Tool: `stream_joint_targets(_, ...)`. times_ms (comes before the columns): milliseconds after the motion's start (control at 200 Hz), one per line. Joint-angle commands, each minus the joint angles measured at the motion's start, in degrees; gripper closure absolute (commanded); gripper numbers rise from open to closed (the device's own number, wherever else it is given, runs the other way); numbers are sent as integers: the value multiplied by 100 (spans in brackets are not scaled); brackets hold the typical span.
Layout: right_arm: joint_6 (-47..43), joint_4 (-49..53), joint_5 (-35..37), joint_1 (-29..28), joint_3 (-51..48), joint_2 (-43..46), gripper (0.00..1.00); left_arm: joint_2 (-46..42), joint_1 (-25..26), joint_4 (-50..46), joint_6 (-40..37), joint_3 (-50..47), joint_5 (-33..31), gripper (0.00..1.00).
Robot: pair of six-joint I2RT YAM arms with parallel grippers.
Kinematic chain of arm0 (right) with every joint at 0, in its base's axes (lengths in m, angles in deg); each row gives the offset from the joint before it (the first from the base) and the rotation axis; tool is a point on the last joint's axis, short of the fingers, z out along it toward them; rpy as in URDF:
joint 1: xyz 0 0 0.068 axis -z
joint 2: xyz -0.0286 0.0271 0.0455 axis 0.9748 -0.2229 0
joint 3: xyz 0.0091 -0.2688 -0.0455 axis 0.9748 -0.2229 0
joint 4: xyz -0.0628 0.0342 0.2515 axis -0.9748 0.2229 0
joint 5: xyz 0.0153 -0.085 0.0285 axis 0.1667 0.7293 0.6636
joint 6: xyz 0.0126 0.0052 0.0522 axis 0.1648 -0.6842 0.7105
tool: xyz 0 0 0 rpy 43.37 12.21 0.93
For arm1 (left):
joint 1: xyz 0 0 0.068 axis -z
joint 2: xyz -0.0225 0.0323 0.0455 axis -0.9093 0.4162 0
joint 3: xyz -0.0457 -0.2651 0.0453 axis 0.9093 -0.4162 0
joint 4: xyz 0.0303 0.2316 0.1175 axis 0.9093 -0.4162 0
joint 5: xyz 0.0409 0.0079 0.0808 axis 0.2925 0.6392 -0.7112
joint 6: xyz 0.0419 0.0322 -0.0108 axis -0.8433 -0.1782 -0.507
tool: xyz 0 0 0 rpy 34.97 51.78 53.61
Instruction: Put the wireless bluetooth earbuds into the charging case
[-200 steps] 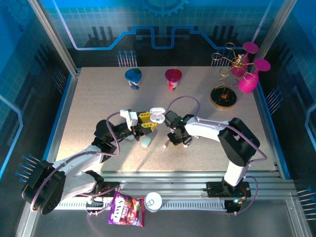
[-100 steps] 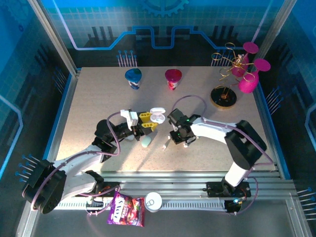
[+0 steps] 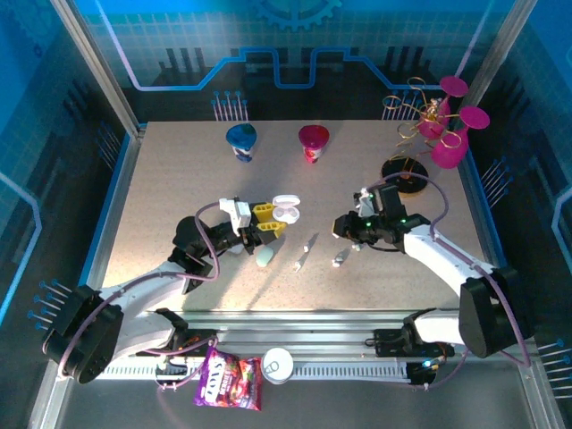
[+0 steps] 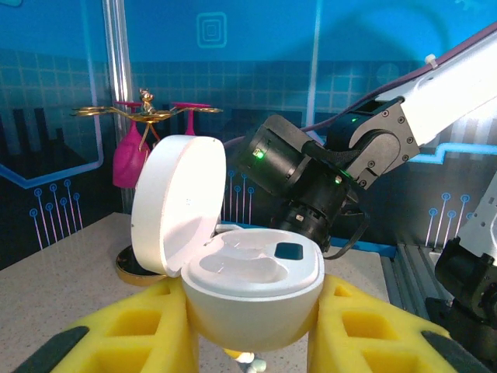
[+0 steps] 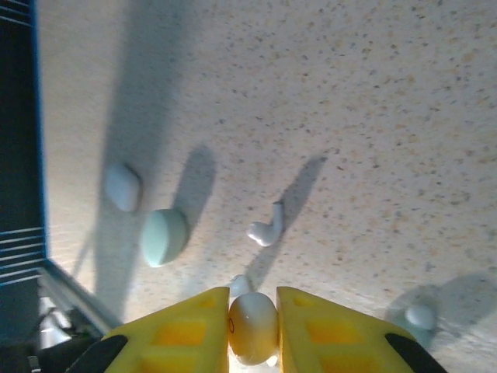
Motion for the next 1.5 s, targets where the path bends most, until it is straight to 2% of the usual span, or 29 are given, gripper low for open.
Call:
stream_joint_targets(0, 447, -438, -1167, 224, -100, 60, 81, 22, 28, 302, 70, -122, 40, 75)
stream_joint_targets(250, 821, -1342, -2477, 394, -127, -394, 83, -58, 29, 325, 60, -241, -4, 75)
stream_joint_targets(380, 1461, -2357, -3033, 408, -284, -613, 83, -171, 28, 220, 39, -290, -13, 75)
stream_joint_targets(625, 1870, -2990, -3374, 408, -366, -701, 83, -288, 33, -92, 23, -319, -43, 75)
stream_joint_targets(705, 1767, -2928, -3349, 412, -370, -546, 82, -240, 22, -144, 91, -295, -23, 75)
stream_joint_targets(871, 957, -2509, -3039, 298, -296, 202, 81, 12, 15, -37, 307, -184, 199, 75)
stream_joint_targets(1091, 92, -2285, -2546, -203, -72, 1052, 80, 413, 2, 239, 456, 51, 326, 75)
stream_joint_targets(1496, -857, -2119, -1621, -1214, 510, 1075, 81, 613, -1, 494, 623, 211, 558, 75)
